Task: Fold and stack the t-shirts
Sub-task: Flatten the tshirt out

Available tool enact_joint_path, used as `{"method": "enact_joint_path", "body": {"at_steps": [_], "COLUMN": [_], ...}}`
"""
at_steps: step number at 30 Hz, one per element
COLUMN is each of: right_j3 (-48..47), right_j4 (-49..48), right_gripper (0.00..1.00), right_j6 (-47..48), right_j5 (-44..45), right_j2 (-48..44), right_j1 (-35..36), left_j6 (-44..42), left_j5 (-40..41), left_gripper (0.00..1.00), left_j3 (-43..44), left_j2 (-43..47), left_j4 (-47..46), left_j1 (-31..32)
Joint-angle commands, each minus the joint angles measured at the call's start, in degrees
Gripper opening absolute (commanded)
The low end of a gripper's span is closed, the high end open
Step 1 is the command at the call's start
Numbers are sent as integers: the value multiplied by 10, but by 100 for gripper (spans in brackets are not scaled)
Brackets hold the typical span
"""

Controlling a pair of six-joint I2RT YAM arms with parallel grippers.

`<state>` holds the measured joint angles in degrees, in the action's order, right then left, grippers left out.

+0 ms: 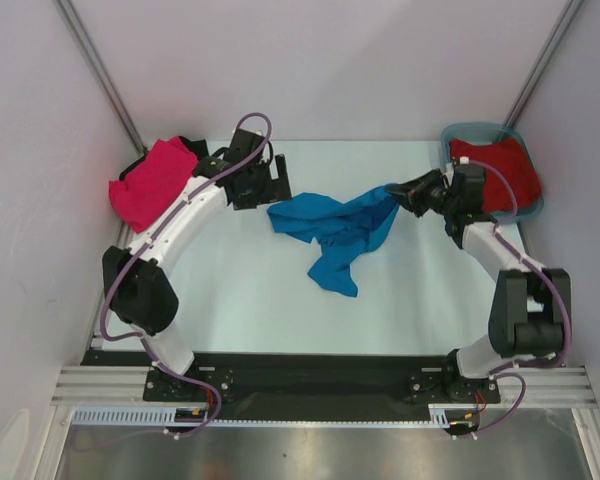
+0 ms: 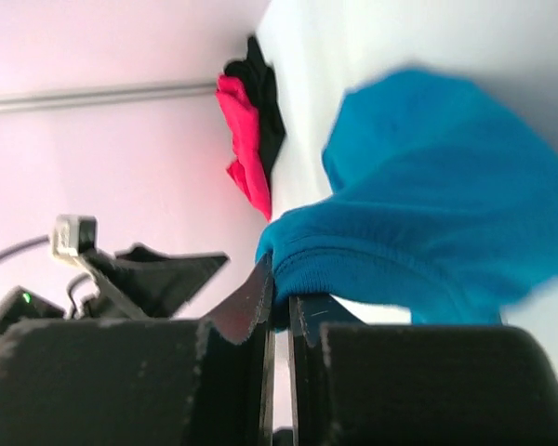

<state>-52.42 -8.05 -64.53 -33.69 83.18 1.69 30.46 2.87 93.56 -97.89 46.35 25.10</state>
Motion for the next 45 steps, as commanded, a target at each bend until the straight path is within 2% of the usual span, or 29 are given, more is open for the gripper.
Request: {"method": "enact_joint_path", "body": {"at_steps": [1, 5, 10, 14, 18, 25, 30, 45], "right_j3": [-68, -152, -311, -379, -400, -412, -432, -436], "right_j4": [-70, -136, -129, -129, -141, -173, -152, -156], "right_gripper": [0, 0, 0, 0, 0, 0, 0, 0], "right_j6": [-10, -50, -52, -66, -81, -106, -100, -105], "right_j5": [-11, -8, -11, -22, -42, -90, -119, -132], "right_j2": [80, 180, 315, 366, 386, 400, 408, 419], "right_j1": [-13, -35, -43, -58, -72, -87, -93, -110], "left_j6": [-3, -8, -16, -24, -40, -55, -44, 47], "left_j5": [-2, 3, 19, 43, 23, -20, -45, -154], "left_gripper": [98, 98, 99, 100, 100, 100, 98, 85], "left_j3": [36, 46, 49, 43, 41, 42, 79, 14], "left_j2": [-6, -9, -13, -27, -70, -161, -237, -236], "left_j4": [-13, -12, -13, -23, -53, -166, -170, -254], "left_j1": [-2, -2, -2, -2, -7, -8, -14, -13]}}
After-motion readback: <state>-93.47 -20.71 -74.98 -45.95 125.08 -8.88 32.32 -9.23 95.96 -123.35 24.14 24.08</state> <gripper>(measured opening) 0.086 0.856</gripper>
